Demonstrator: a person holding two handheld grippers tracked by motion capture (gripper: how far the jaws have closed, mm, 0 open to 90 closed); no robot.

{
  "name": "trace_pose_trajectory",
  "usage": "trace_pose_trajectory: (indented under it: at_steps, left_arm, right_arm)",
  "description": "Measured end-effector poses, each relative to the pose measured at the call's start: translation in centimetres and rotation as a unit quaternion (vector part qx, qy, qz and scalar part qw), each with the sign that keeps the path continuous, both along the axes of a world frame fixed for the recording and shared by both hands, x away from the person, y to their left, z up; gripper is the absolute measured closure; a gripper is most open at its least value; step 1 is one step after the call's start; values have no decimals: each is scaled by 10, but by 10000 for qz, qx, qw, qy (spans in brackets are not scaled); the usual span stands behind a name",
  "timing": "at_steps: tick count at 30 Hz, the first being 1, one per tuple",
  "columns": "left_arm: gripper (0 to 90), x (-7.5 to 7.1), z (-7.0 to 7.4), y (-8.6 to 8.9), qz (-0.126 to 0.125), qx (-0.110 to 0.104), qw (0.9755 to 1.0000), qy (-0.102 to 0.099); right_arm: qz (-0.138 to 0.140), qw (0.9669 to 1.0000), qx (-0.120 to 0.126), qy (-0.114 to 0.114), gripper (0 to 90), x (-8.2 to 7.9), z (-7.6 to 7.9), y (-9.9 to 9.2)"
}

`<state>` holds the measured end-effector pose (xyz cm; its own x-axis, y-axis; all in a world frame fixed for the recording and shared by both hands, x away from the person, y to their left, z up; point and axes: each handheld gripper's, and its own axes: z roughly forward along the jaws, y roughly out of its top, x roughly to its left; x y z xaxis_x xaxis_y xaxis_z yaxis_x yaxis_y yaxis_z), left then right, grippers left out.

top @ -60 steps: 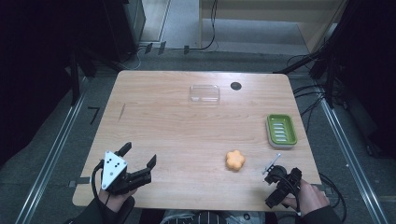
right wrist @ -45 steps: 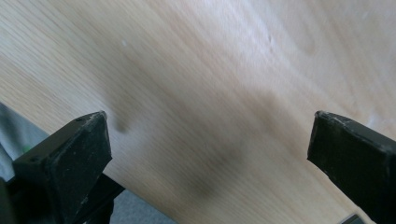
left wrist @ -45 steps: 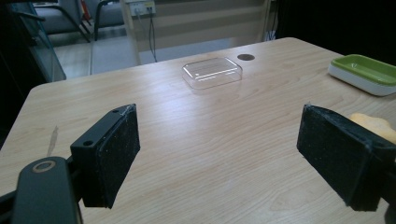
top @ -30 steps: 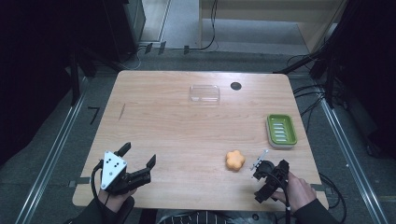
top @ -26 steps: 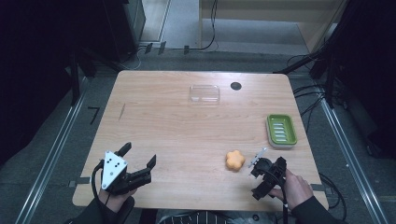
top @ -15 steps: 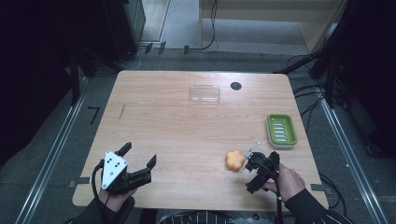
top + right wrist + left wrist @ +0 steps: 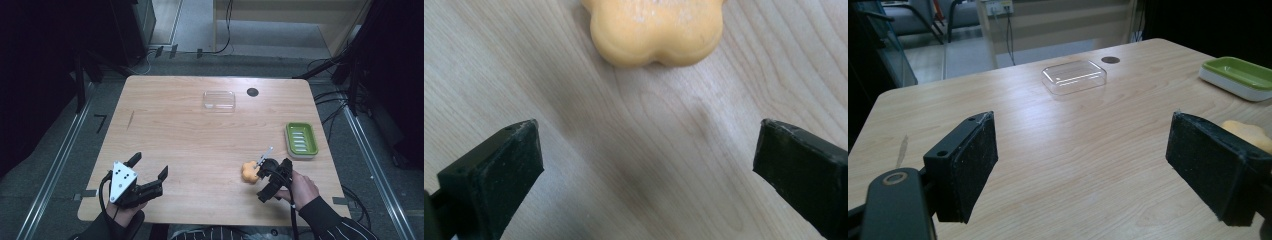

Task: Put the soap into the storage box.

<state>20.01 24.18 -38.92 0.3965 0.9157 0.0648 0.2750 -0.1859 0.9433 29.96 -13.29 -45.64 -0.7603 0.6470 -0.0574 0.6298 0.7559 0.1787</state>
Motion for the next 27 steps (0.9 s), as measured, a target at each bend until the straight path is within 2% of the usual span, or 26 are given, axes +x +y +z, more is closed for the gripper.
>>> trace_pose_trajectory:
  at_steps: [4, 21, 27]
  left_arm:
    - [137, 0, 0, 3, 49, -54, 10000, 2]
    - [137, 0, 0, 2, 24, -51, 10000, 12]
    - [137, 1, 0, 2, 14, -45, 10000, 9]
  right_arm:
    - [48, 9999, 53, -104, 0, 6, 4, 4]
    - [184, 9998, -9, 31, 0, 28, -1, 22]
    - [298, 9995, -70, 50, 108, 34, -3, 28]
